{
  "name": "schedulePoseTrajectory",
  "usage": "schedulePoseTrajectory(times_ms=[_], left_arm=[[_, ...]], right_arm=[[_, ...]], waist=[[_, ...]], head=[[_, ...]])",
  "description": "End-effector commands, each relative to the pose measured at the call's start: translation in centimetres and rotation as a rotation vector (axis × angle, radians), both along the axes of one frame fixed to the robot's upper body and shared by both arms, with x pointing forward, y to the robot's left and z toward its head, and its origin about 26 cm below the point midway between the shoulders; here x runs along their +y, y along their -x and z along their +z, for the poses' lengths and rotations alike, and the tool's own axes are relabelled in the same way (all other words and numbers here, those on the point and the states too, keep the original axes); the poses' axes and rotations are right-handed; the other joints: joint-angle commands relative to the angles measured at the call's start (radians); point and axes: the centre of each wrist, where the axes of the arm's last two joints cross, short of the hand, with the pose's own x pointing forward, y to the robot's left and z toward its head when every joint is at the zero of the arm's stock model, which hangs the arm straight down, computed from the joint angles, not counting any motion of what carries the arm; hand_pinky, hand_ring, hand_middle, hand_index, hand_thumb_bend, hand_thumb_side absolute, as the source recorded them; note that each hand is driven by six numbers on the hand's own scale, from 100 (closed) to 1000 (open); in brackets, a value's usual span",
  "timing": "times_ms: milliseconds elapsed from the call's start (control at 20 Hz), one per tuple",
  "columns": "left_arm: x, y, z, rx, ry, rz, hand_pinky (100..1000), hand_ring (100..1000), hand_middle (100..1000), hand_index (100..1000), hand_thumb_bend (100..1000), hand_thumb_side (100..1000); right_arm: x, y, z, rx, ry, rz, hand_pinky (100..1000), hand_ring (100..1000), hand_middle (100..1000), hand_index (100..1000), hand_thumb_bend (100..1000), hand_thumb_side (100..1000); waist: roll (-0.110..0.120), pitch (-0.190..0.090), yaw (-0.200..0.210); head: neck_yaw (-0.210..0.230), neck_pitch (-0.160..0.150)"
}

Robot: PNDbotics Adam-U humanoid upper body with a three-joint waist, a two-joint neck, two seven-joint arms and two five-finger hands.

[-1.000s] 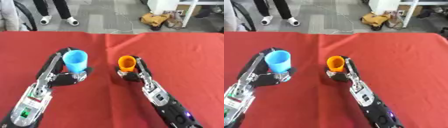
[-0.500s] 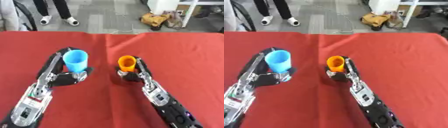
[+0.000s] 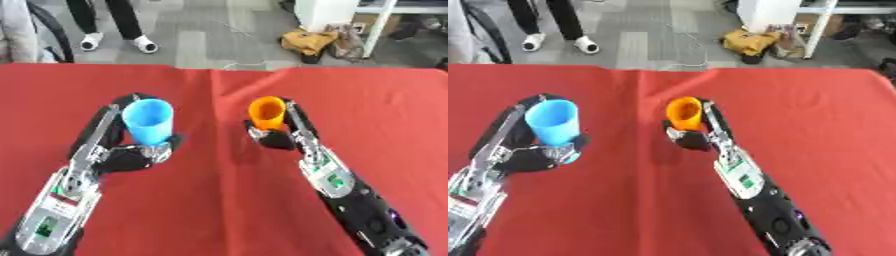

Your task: Pour the contents of one cup into another cup.

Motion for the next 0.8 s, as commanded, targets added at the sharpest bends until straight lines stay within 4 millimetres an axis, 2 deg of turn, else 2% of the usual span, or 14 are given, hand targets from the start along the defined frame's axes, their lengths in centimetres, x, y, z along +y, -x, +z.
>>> schedulePoseTrajectory(times_ms=[50,250,400,600,800], left_arm=[[0.2,0.2,0.9,-0.032,-0.018,-0.019,438,455,487,674,522,100],[0.2,0.3,0.6,-0.026,-0.039,-0.037,450,451,483,670,525,100],[0.2,0.5,0.5,-0.029,-0.045,-0.05,436,448,480,669,525,100],[0.4,0.7,0.0,-0.02,-0.086,-0.072,438,448,481,665,523,100],[0.4,0.6,-0.6,-0.01,-0.117,-0.085,436,446,477,629,516,100]], right_arm=[[-2.1,-0.5,4.0,-0.084,0.055,-0.003,502,494,419,491,225,100],[-2.7,-0.6,7.9,-0.155,0.137,0.046,507,496,422,494,224,100],[-2.6,-0.4,9.7,-0.191,0.18,0.079,511,497,424,497,224,100],[-1.5,0.1,14.0,-0.293,0.271,0.156,515,497,426,498,225,100],[0.4,0.9,16.9,-0.371,0.344,0.239,526,500,432,505,224,100]], waist=[[-0.002,-0.023,0.002],[-0.011,-0.028,0.001],[-0.017,-0.032,0.002],[-0.026,-0.036,0.0],[-0.034,-0.041,-0.004]], head=[[0.0,-0.001],[-0.001,0.0],[0.0,0.002],[0.005,-0.002],[0.007,0.001]])
